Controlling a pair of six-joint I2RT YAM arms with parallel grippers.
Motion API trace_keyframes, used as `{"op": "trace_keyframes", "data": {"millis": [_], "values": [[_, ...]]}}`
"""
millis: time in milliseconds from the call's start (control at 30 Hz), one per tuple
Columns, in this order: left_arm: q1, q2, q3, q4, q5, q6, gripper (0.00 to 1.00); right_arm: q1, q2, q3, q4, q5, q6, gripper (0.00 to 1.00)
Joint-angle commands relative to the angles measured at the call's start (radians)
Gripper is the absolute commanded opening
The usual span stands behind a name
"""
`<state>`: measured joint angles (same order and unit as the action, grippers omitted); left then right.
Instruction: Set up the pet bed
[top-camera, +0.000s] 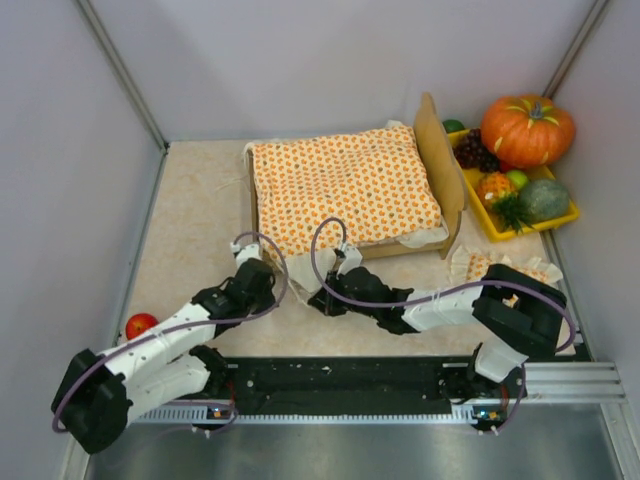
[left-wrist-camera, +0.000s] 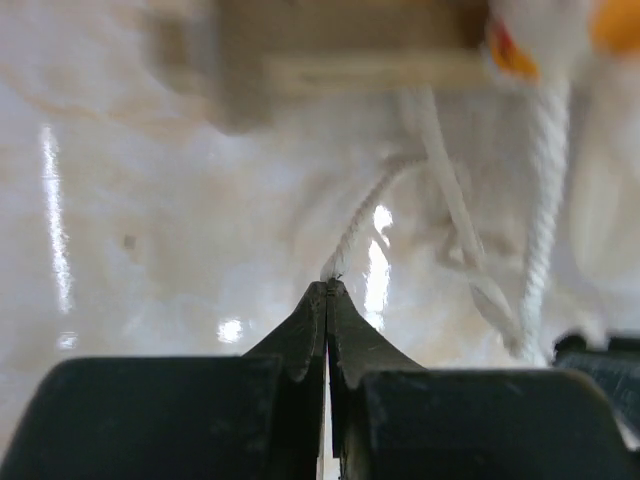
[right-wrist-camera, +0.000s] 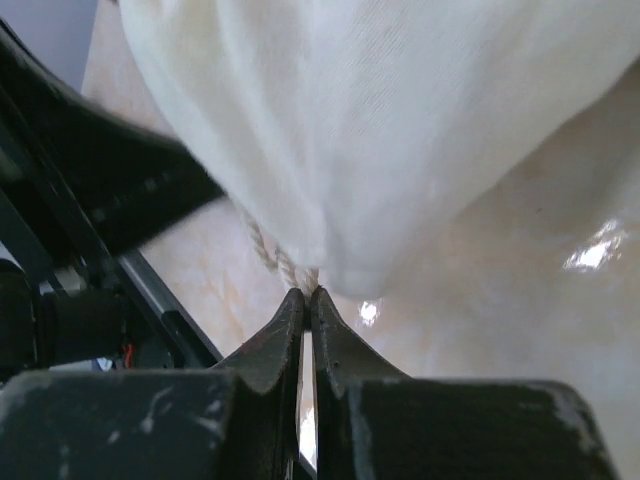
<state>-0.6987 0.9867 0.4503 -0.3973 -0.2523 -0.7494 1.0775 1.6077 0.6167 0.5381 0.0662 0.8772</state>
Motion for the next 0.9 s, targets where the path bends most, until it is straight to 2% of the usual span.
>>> {"op": "trace_keyframes", "data": {"millis": [0, 67, 167, 433, 633, 767, 867], "values": [[0.174, -0.098, -0.008, -0.029, -0.015, 0.025, 0.00, 0.065, -0.087, 0.032, -0.131, 0.142, -0.090, 0.00], [0.287, -0.126, -0.019, -0.017, 0.040, 0.068, 0.00, 0.079, -0.104, 0.046, -0.158, 0.188, -0.127, 0.00], [0.379, -0.135, -0.003, 0.002, 0.096, 0.097, 0.00, 0.099, -0.149, 0.075, -0.197, 0.247, -0.196, 0.00], [0.461, -0.170, 0.048, -0.012, 0.073, 0.140, 0.00, 0.105, -0.304, 0.127, -0.244, 0.368, -0.316, 0.00], [0.577, -0.253, 0.120, -0.063, -0.010, 0.197, 0.00, 0.105, -0.263, 0.241, -0.306, 0.282, -0.379, 0.00], [0.653, -0.243, 0.172, -0.074, -0.004, 0.214, 0.00, 0.107, -0.187, 0.267, -0.294, 0.201, -0.357, 0.00], [0.691, -0.221, 0.206, -0.061, -0.021, 0.223, 0.00, 0.119, -0.141, 0.282, -0.308, 0.199, -0.346, 0.00]]}}
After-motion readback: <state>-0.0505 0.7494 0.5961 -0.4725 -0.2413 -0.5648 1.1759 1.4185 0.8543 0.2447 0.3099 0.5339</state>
